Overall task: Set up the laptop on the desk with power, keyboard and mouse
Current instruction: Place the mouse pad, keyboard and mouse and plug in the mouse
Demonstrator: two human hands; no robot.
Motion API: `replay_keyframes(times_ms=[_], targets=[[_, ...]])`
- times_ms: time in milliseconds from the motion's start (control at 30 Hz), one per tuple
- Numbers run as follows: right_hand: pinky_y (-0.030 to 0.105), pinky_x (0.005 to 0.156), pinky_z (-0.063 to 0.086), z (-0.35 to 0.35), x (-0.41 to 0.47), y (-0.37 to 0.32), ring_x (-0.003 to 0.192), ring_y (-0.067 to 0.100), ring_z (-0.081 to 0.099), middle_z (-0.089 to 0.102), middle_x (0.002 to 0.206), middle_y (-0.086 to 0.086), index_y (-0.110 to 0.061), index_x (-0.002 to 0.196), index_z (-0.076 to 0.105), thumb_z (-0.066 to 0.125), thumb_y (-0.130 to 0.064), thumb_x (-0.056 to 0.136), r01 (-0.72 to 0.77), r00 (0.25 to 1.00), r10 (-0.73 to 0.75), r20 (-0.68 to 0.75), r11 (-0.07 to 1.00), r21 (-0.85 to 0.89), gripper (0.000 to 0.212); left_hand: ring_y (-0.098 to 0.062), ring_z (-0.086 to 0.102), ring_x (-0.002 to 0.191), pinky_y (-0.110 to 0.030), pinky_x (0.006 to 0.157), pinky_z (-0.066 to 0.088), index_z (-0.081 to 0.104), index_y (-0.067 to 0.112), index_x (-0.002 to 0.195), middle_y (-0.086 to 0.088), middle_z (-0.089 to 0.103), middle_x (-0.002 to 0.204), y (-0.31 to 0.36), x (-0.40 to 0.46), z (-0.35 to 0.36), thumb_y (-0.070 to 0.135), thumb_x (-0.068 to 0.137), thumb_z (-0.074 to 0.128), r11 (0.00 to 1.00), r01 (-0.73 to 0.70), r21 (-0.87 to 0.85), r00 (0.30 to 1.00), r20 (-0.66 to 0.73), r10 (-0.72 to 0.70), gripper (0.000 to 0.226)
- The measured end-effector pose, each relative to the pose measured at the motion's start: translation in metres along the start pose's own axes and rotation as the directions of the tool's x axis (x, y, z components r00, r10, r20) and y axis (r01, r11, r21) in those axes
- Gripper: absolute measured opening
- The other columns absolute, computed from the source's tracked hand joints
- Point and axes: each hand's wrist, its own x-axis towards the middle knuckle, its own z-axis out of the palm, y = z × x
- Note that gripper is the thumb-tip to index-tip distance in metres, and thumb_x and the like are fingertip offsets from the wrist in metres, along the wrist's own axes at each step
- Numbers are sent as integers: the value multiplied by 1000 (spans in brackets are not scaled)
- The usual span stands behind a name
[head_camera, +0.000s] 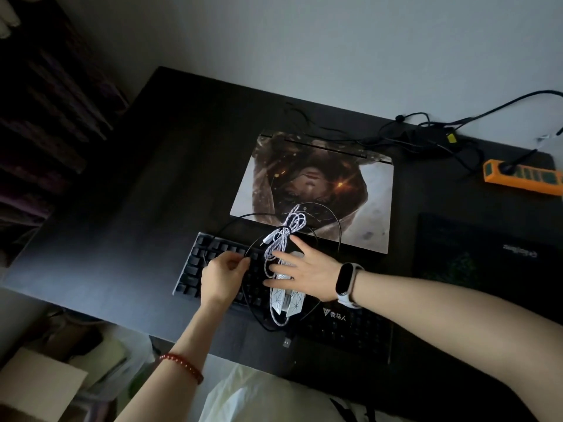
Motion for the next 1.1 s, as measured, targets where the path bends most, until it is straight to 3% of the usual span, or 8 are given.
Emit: replay_keyframes(times_ms=[133,300,433,500,600,767,967,1100], targets=[[59,106,23,-5,8,-1,119,29,41,45,125,9,-20,141,24,47,-14,88,16,997,-22,-76,997,-79,59,-16,61,70,-26,65,45,70,16,85,4,65,72,1,1,-1,26,82,67,1000,-9,-2,1000,20,9,11],[45,93,37,-12,3,4,100,22,50,53,114,4,-15,127,38,55,-15,79,38,983,-47,-179,998,-55,51,-18,62,64,-28,63,49,70,16,84,1,69,74,0,2,-4,24,81,68,999,-14,-34,999,51,15,9],[40,102,27,-16,-12,8,118,18,41,44,130,3,-16,132,33,58,-21,72,-42,948,151,-280,932,360,65,-15,62,69,-29,65,49,71,14,84,0,70,75,0,6,-4,23,80,70,994,5,-109,997,82,4,10],[31,106,25,-28,-24,9,119,7,36,40,133,-3,-23,132,29,65,-30,72,-77,896,355,-267,717,693,71,-11,60,66,-26,62,44,71,15,81,2,69,73,2,8,-4,24,80,70,993,5,-118,995,95,6,10],[9,93,38,-58,-45,19,104,-11,49,49,119,-20,-41,117,36,72,-37,69,71,744,653,-143,136,988,61,-9,56,58,-24,55,43,70,18,75,7,66,65,11,10,-2,25,80,70,993,-21,-120,994,102,33,9],[43,96,47,-77,-77,66,115,23,58,59,124,11,-16,119,51,62,-28,79,607,604,791,102,-539,584,44,-17,56,59,-28,59,44,69,18,76,3,65,64,37,17,3,25,80,68,993,-59,-103,990,125,71,9],[48,94,48,-51,-117,80,113,32,59,59,125,20,-5,124,48,58,-38,83,797,501,823,267,-559,228,54,-25,62,74,-32,67,46,65,22,75,-1,65,70,66,18,10,27,81,65,989,-148,-2,981,129,147,9],[46,80,55,-42,-134,76,109,32,62,65,114,20,2,123,47,68,-43,70,800,551,795,256,-590,109,73,-22,62,78,-33,74,48,67,15,86,-5,69,78,84,17,20,24,83,65,977,-201,-64,963,171,209,10]])
